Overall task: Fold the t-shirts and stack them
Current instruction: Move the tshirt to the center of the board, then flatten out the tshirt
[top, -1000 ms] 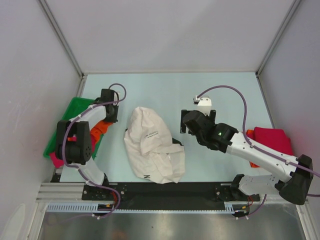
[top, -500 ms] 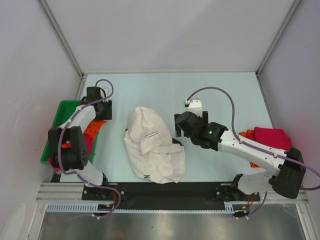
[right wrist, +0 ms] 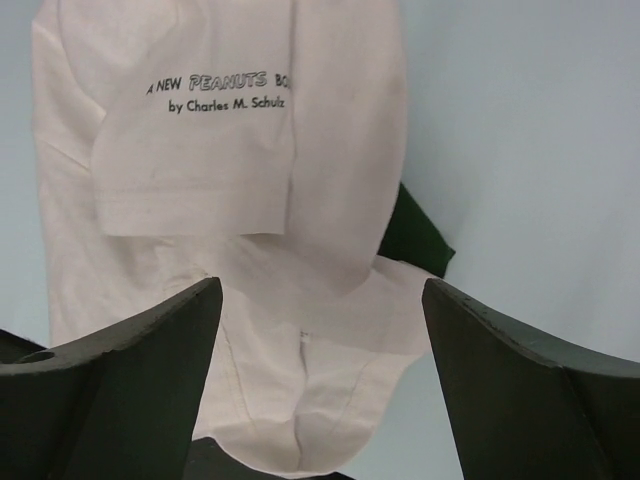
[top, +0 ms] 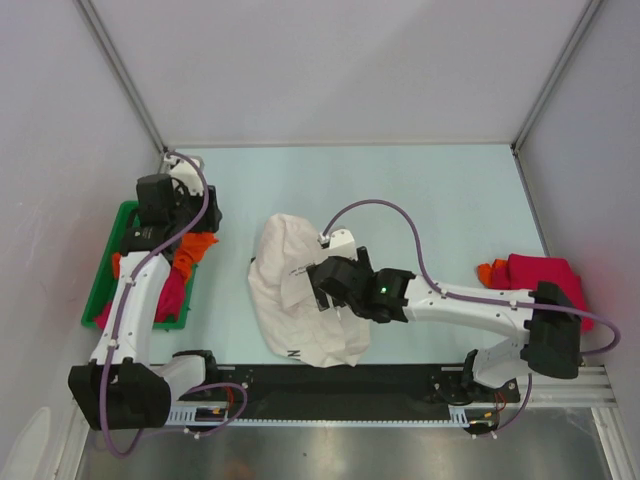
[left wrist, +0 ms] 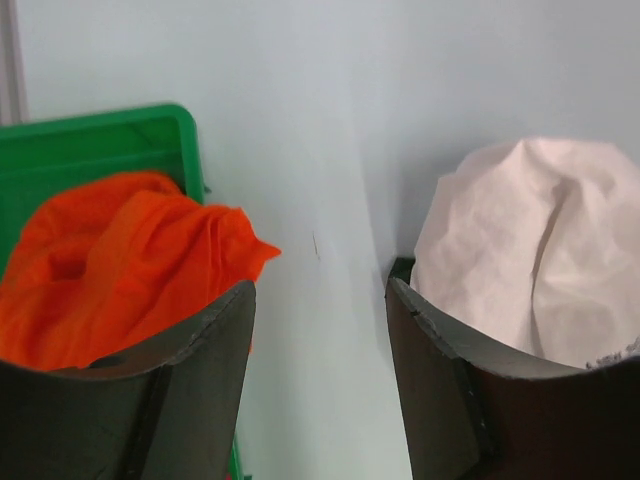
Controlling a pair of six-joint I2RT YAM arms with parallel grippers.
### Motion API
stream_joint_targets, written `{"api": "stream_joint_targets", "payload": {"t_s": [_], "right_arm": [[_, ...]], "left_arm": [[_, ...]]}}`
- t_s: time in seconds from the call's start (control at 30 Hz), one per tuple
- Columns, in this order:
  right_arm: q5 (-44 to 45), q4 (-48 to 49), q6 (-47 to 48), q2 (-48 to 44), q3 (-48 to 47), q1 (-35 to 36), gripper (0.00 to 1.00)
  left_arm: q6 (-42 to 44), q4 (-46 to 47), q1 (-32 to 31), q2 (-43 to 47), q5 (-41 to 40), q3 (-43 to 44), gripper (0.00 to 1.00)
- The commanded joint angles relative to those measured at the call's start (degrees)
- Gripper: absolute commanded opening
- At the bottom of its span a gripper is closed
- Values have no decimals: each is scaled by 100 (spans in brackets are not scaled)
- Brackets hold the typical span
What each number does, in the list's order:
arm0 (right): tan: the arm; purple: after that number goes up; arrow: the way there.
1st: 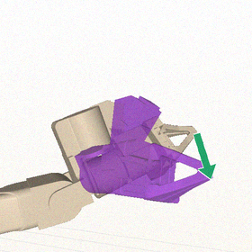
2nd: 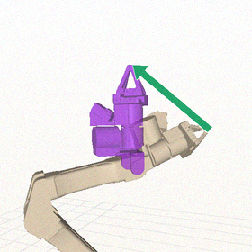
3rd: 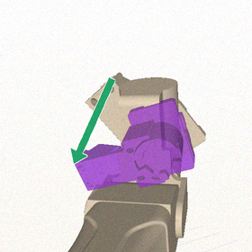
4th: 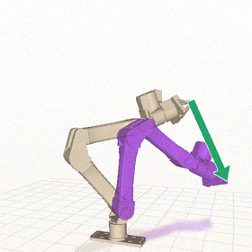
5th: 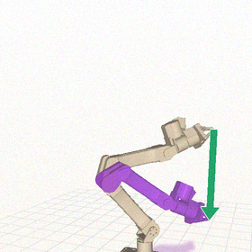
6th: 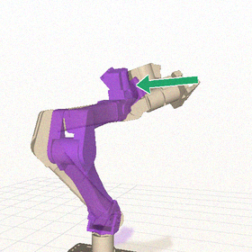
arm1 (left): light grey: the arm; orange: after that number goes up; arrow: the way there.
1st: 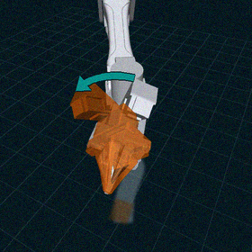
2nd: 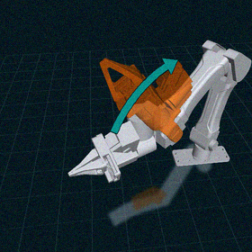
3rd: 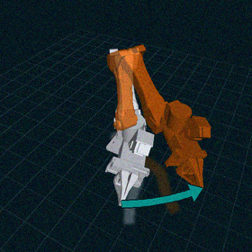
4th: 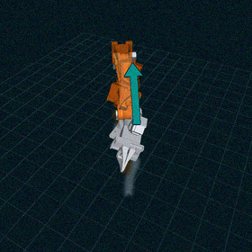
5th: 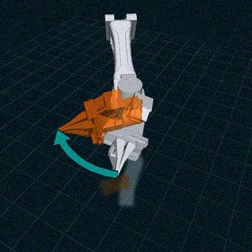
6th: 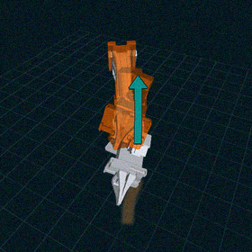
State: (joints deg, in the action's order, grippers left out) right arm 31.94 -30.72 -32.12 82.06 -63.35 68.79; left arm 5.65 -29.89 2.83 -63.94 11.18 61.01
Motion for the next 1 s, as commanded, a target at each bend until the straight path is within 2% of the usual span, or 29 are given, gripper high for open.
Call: {"api": "stream_joint_targets", "payload": {"t_s": [0.0, 0.23, 0.3, 0.37, 0.5, 0.63, 0.67, 0.83, 0.9, 0.93, 0.97], "right_arm": [[-162, 496, -137, 345, -283, 73, 86], [-320, 997, -5, 732, -318, -41, 81], [-399, 1085, -14, 855, -344, -94, 76], [-496, 1234, 4, 917, -362, -182, 66], [-671, 1358, -57, 1136, -388, -296, 63], [-821, 1428, -84, 1259, -362, -375, 53], [-839, 1437, -84, 1268, -362, -384, 45], [-936, 1437, -119, 1286, -318, -411, 40], [-936, 1402, -119, 1260, -309, -420, 27], [-910, 1376, -128, 1242, -335, -437, 12], [-874, 1332, -119, 1164, -362, -446, 3]], "left_arm": [[226, -430, -28, 189, 25, -353, 61], [288, -509, -28, 576, -107, -635, 60], [288, -544, -28, 620, -169, -678, 60], [279, -562, -28, 690, -204, -757, 60], [270, -588, -28, 743, -221, -837, 60], [279, -606, -28, 734, -257, -846, 60], [287, -606, -28, 734, -274, -837, 60], [314, -632, -37, 717, -283, -846, 60], [296, -623, -28, 699, -283, -854, 60], [288, -632, -28, 708, -266, -854, 60], [279, -623, -37, 699, -274, -846, 60]]}}
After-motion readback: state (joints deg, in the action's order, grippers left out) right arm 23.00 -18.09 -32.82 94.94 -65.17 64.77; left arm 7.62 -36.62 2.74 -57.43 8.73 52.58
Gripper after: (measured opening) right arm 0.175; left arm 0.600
